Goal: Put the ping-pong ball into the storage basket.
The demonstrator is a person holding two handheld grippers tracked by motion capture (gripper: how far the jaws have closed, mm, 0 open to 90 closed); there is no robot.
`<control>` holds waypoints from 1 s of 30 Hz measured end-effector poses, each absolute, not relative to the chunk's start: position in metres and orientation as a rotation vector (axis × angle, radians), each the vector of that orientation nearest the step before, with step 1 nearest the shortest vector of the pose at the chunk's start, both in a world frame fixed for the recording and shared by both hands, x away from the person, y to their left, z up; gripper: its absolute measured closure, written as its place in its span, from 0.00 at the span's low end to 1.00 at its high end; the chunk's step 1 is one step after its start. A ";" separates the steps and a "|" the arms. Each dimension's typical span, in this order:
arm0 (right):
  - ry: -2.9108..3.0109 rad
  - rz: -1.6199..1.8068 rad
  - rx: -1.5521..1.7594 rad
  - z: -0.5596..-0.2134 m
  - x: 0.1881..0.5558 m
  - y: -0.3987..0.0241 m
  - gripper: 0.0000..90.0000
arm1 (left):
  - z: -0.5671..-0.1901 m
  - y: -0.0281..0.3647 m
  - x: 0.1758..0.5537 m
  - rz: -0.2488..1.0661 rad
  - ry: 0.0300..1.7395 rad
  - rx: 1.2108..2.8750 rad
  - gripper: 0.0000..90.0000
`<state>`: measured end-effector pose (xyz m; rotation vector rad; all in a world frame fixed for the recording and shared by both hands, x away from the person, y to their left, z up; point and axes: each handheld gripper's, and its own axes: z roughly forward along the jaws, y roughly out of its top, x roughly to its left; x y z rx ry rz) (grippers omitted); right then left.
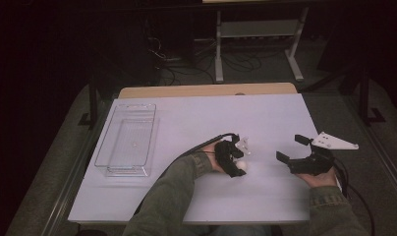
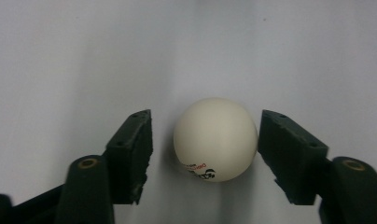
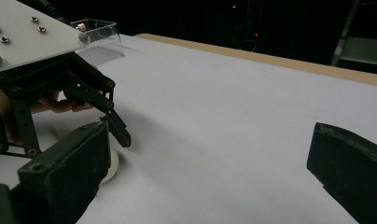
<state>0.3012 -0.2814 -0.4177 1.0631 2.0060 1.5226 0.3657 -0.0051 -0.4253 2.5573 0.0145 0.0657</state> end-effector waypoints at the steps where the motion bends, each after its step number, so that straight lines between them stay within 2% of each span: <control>1: 2.004 1.525 1.063 -0.418 0.301 -0.282 0.00 | -0.425 -0.005 0.366 0.067 0.014 2.555 0.47; 4: 2.003 1.527 1.065 -0.418 0.301 -0.282 0.00 | -0.424 -0.004 0.366 0.068 0.014 2.548 0.55; 30: 2.003 1.535 1.070 -0.418 0.301 -0.282 0.00 | -0.410 0.000 0.364 0.093 0.014 2.535 0.57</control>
